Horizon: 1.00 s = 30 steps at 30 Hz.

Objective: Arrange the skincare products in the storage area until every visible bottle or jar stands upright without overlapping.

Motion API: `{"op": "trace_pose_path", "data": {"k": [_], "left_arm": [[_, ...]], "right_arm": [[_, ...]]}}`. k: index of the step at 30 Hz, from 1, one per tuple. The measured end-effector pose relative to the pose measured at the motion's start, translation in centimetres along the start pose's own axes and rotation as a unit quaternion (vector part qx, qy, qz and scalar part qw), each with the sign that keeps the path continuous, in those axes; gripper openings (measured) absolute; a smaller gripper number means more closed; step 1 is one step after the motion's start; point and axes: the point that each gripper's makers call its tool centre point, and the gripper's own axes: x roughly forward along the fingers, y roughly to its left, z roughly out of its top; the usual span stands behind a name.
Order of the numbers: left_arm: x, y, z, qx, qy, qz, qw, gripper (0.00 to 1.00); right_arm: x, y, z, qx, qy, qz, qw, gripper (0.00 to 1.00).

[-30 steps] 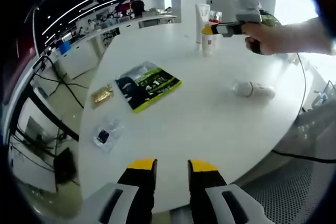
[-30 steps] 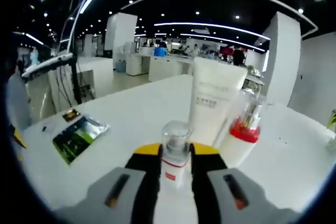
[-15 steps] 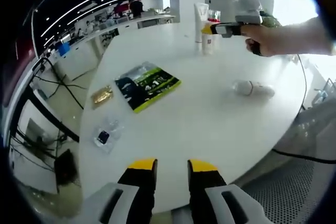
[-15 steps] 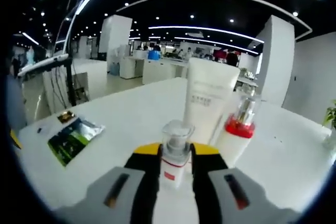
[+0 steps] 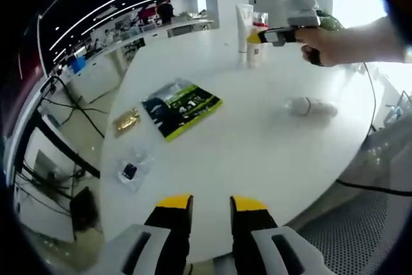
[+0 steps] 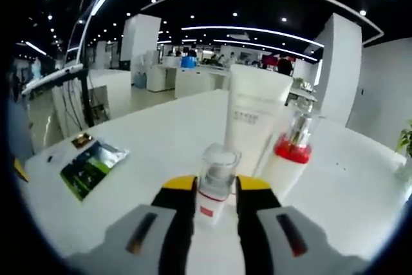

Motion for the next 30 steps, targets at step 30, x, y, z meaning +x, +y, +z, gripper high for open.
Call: {"op": "trace_pose_path", "data": {"k": [30], "left_arm": [[0.1, 0.0, -0.2, 0.011, 0.005, 0.002, 0.9999, 0.24]], "right_arm": [[-0.1, -0.2, -0.9, 0.013, 0.014, 0.007, 0.9998, 0.35]]}}
